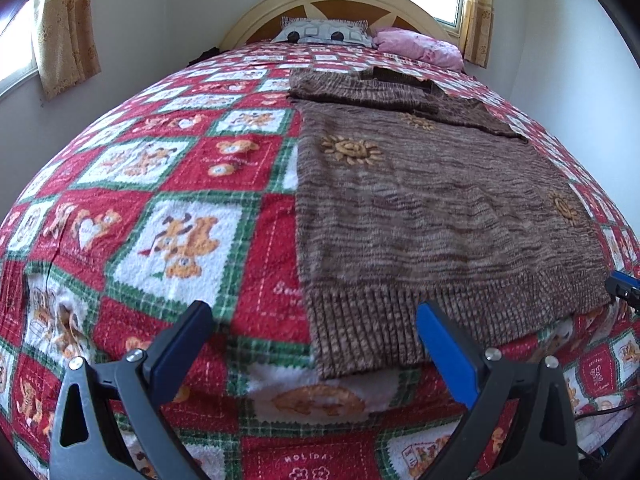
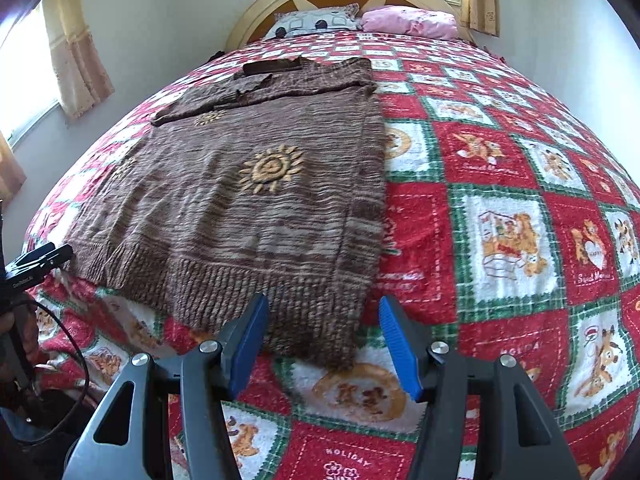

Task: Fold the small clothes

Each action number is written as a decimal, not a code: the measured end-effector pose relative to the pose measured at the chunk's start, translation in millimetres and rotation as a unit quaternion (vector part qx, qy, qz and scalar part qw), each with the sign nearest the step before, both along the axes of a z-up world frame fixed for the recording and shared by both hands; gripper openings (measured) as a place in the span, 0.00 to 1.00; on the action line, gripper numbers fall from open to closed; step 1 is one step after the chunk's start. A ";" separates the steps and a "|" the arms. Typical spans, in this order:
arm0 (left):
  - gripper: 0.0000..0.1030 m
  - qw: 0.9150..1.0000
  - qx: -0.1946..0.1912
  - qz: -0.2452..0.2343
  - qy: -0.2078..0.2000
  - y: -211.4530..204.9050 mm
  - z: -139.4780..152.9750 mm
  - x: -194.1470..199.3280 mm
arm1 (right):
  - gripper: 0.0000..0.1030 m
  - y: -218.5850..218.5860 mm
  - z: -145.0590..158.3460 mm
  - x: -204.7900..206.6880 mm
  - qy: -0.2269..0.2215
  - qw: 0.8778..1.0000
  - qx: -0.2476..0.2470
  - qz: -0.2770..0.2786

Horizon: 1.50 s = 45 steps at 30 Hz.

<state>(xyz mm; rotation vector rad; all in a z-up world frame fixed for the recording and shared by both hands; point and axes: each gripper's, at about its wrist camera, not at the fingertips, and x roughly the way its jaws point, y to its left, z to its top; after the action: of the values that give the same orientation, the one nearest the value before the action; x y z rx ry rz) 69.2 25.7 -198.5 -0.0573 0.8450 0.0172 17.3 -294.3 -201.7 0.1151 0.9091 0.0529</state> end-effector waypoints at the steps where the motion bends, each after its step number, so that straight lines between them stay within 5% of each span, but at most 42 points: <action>1: 1.00 1.000 -0.003 -0.001 0.002 0.8 -0.7 -1.0 | 0.56 0.3 -0.5 -0.7 0.000 1.000 0.000 0.001; 5: 0.97 1.000 -0.012 -0.003 0.002 4.0 -1.2 -3.5 | 0.47 -2.4 -1.5 -3.9 0.002 1.000 -0.001 -0.002; 10: 0.82 1.000 -0.018 -0.015 -0.003 -0.3 1.3 -5.8 | 0.37 -5.2 -1.0 -5.5 0.004 1.000 0.015 -0.001; 16: 0.76 0.999 -0.017 -0.035 -0.007 -7.4 -0.6 -7.1 | 0.35 -6.3 -3.3 -5.4 0.004 1.000 0.029 0.000; 20: 0.71 0.999 -0.019 -0.045 -0.006 -6.8 0.5 -5.5 | 0.15 -12.0 -3.8 -5.7 0.005 0.999 0.042 0.000; 23: 0.36 0.998 -0.022 -0.063 -0.007 -8.6 4.9 -5.9 | 0.07 -14.5 -2.3 -6.5 0.000 0.998 0.062 0.003; 24: 0.18 0.997 -0.026 -0.071 -0.005 -9.1 6.3 -5.5 | 0.06 -15.1 -1.8 -6.8 -0.002 0.998 0.064 0.002; 25: 0.13 0.996 -0.036 -0.077 -0.002 -8.7 7.5 -5.1 | 0.06 -16.5 0.1 -8.0 -0.008 0.998 0.069 0.001; 33: 0.08 0.996 -0.052 -0.071 -0.033 -2.1 24.9 -10.0 | 0.05 -25.2 32.6 -18.2 -0.080 0.991 0.111 0.006; 45: 0.08 0.989 -0.097 -0.074 -0.086 15.1 64.6 4.8 | 0.05 -40.3 62.5 -9.0 -0.105 0.974 0.199 0.000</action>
<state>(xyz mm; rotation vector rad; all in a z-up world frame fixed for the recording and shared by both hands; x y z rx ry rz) 74.0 40.8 -133.9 -0.1757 0.6741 -0.2066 8.3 -334.5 -139.2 0.4749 0.6763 0.2437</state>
